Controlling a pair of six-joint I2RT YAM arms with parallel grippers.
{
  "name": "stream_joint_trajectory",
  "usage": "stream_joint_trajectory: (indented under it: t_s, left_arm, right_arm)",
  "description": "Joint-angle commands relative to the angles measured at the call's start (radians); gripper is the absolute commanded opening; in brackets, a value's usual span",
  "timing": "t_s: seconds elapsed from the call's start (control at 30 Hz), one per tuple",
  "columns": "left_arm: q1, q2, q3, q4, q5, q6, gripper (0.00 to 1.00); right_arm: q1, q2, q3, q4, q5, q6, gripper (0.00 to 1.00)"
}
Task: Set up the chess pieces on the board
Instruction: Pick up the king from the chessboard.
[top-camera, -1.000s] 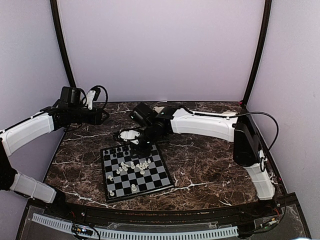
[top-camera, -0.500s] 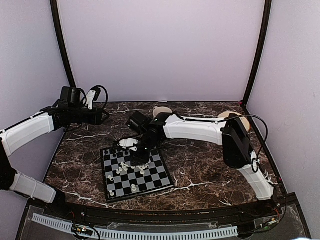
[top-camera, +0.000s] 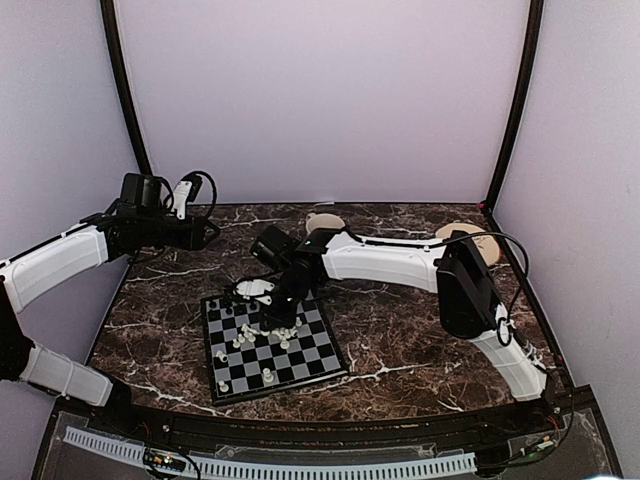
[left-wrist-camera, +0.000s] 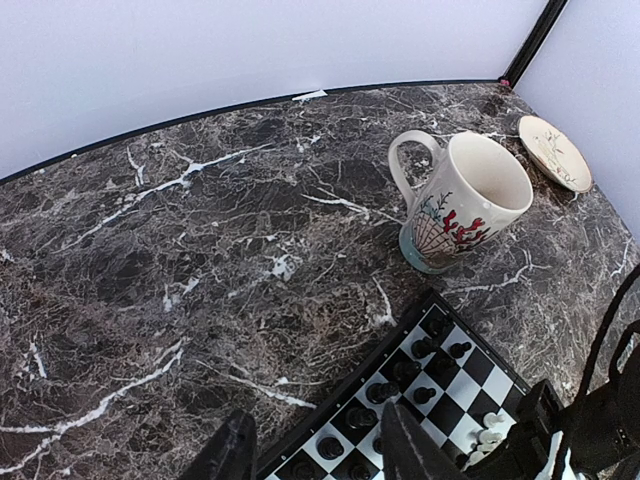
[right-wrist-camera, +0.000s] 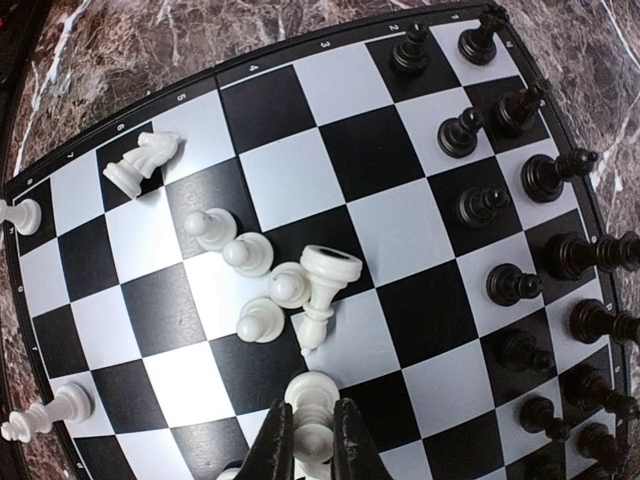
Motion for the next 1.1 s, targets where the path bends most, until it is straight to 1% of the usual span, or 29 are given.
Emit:
stream_joint_trajectory:
  t_s: [0.0,0.13,0.3,0.63,0.8,0.93,1.07]
  left_arm:
    - [0.005,-0.004,-0.007,0.0,0.014,0.001,0.44]
    - [0.005,-0.001,-0.008,-0.002,0.017,0.001,0.44]
    - [0.005,0.002,-0.008,-0.001,0.015,0.002,0.44]
    - [0.006,0.012,-0.007,-0.002,0.021,0.001,0.44]
    - [0.005,0.013,-0.006,-0.002,0.017,0.001,0.44]
    - [0.006,0.015,-0.004,-0.002,0.02,0.001,0.44]
    - [0.005,0.019,-0.004,-0.003,0.021,-0.001,0.44]
  right_arm:
    - [0.007,0.002,0.027,-0.006,-0.017,0.003,0.07]
    - [0.007,-0.028,0.028,-0.002,-0.008,-0.001,0.02]
    - [0.007,-0.102,0.0,0.005,0.004,-0.01,0.0]
    - [0.01,-0.309,-0.258,0.059,-0.066,-0.04,0.01]
    - [0.035,-0.379,-0.384,0.064,-0.104,-0.108,0.01]
    - [0.078,-0.41,-0.477,0.093,-0.063,-0.157,0.01]
    - [0.127,-0.401,-0.529,0.118,0.01,-0.185,0.01]
